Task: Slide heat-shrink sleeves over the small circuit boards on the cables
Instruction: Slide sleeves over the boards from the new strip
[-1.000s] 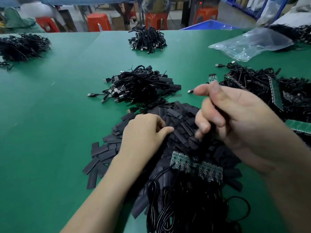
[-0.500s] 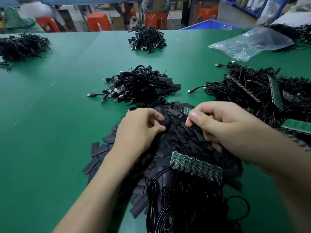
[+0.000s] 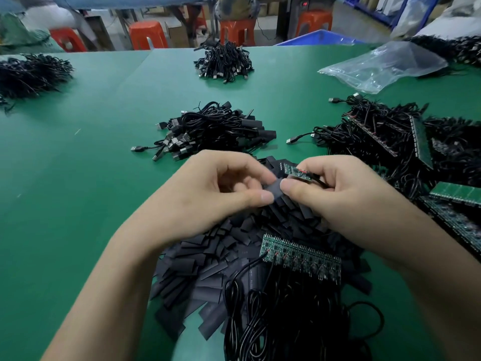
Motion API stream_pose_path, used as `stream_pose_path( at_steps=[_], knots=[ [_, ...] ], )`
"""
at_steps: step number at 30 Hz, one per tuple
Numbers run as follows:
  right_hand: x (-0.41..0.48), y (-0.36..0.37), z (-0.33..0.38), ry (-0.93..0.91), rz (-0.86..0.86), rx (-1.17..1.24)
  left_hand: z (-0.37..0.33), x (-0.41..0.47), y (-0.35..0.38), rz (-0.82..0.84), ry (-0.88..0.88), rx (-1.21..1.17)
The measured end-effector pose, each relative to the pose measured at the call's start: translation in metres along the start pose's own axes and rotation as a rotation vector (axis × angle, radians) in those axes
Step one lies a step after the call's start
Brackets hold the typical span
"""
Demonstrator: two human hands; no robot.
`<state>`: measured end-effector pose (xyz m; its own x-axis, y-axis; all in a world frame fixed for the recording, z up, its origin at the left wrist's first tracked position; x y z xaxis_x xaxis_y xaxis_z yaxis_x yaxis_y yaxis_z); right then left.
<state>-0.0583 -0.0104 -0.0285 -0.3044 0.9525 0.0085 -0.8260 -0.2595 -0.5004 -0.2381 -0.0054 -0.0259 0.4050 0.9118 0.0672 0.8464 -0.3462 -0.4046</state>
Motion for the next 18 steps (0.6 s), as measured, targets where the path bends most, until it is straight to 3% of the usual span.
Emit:
stream_pose_path(
  at_steps=[5, 11, 18],
  knots=[
    [-0.001, -0.004, 0.0, -0.021, -0.106, 0.104, -0.03, -0.004, 0.004, -0.297, 0.292, 0.555],
    [0.001, -0.007, 0.0, 0.087, -0.009, 0.391, -0.034, -0.009, -0.009, -0.377, 0.343, 0.481],
    [-0.005, -0.011, 0.008, 0.01, 0.099, 0.28, -0.038, -0.011, -0.012, -0.379, 0.36, 0.448]
  ],
)
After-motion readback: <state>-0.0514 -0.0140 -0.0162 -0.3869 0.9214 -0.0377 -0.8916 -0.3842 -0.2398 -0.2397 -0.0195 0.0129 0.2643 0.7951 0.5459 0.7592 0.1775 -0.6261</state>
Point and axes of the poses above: each hand's wrist, its own x-axis towards the middle knuckle, its own y-axis out of the palm, z = x × y, the point moved 5 cm from there along x, towards the middle knuckle
